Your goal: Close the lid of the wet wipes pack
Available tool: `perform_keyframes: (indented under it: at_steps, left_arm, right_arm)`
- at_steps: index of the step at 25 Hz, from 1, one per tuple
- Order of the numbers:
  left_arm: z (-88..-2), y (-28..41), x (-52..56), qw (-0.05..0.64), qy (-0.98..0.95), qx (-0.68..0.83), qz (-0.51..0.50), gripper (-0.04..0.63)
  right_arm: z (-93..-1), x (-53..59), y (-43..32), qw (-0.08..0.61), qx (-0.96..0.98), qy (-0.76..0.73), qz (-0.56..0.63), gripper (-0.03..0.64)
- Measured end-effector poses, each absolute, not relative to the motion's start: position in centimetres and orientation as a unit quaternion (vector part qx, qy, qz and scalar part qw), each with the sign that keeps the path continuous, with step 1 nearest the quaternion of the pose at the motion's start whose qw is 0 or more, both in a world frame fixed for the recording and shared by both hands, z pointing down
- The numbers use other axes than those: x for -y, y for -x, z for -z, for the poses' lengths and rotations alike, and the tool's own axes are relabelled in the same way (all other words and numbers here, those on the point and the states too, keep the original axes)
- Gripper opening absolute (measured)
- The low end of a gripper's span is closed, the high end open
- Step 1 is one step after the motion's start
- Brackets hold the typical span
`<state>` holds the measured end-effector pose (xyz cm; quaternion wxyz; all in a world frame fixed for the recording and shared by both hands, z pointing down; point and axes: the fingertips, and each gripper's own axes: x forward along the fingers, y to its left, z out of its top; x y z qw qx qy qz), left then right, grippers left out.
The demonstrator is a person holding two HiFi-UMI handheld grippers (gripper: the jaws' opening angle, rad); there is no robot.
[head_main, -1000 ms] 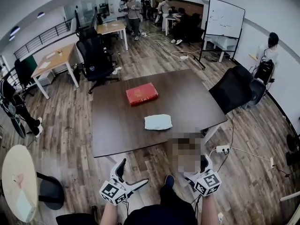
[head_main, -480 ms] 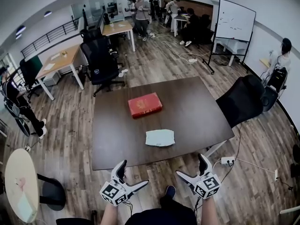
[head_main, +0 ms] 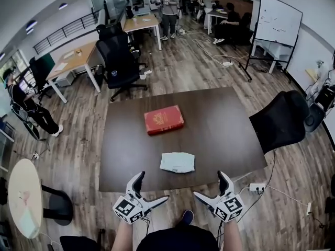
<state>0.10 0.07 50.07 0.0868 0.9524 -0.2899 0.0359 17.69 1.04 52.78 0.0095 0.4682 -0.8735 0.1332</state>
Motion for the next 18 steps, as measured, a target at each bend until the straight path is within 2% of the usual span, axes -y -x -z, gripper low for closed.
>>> perform_keyframes:
  at_steps: [18]
  left_arm:
    - [-54.2,-0.5,7.7,0.085,-0.965,0.227,-0.097,0.586]
  right_arm:
    - [-54.1,6.7,-16.4,0.014,0.866,-0.478,-0.148,0.597]
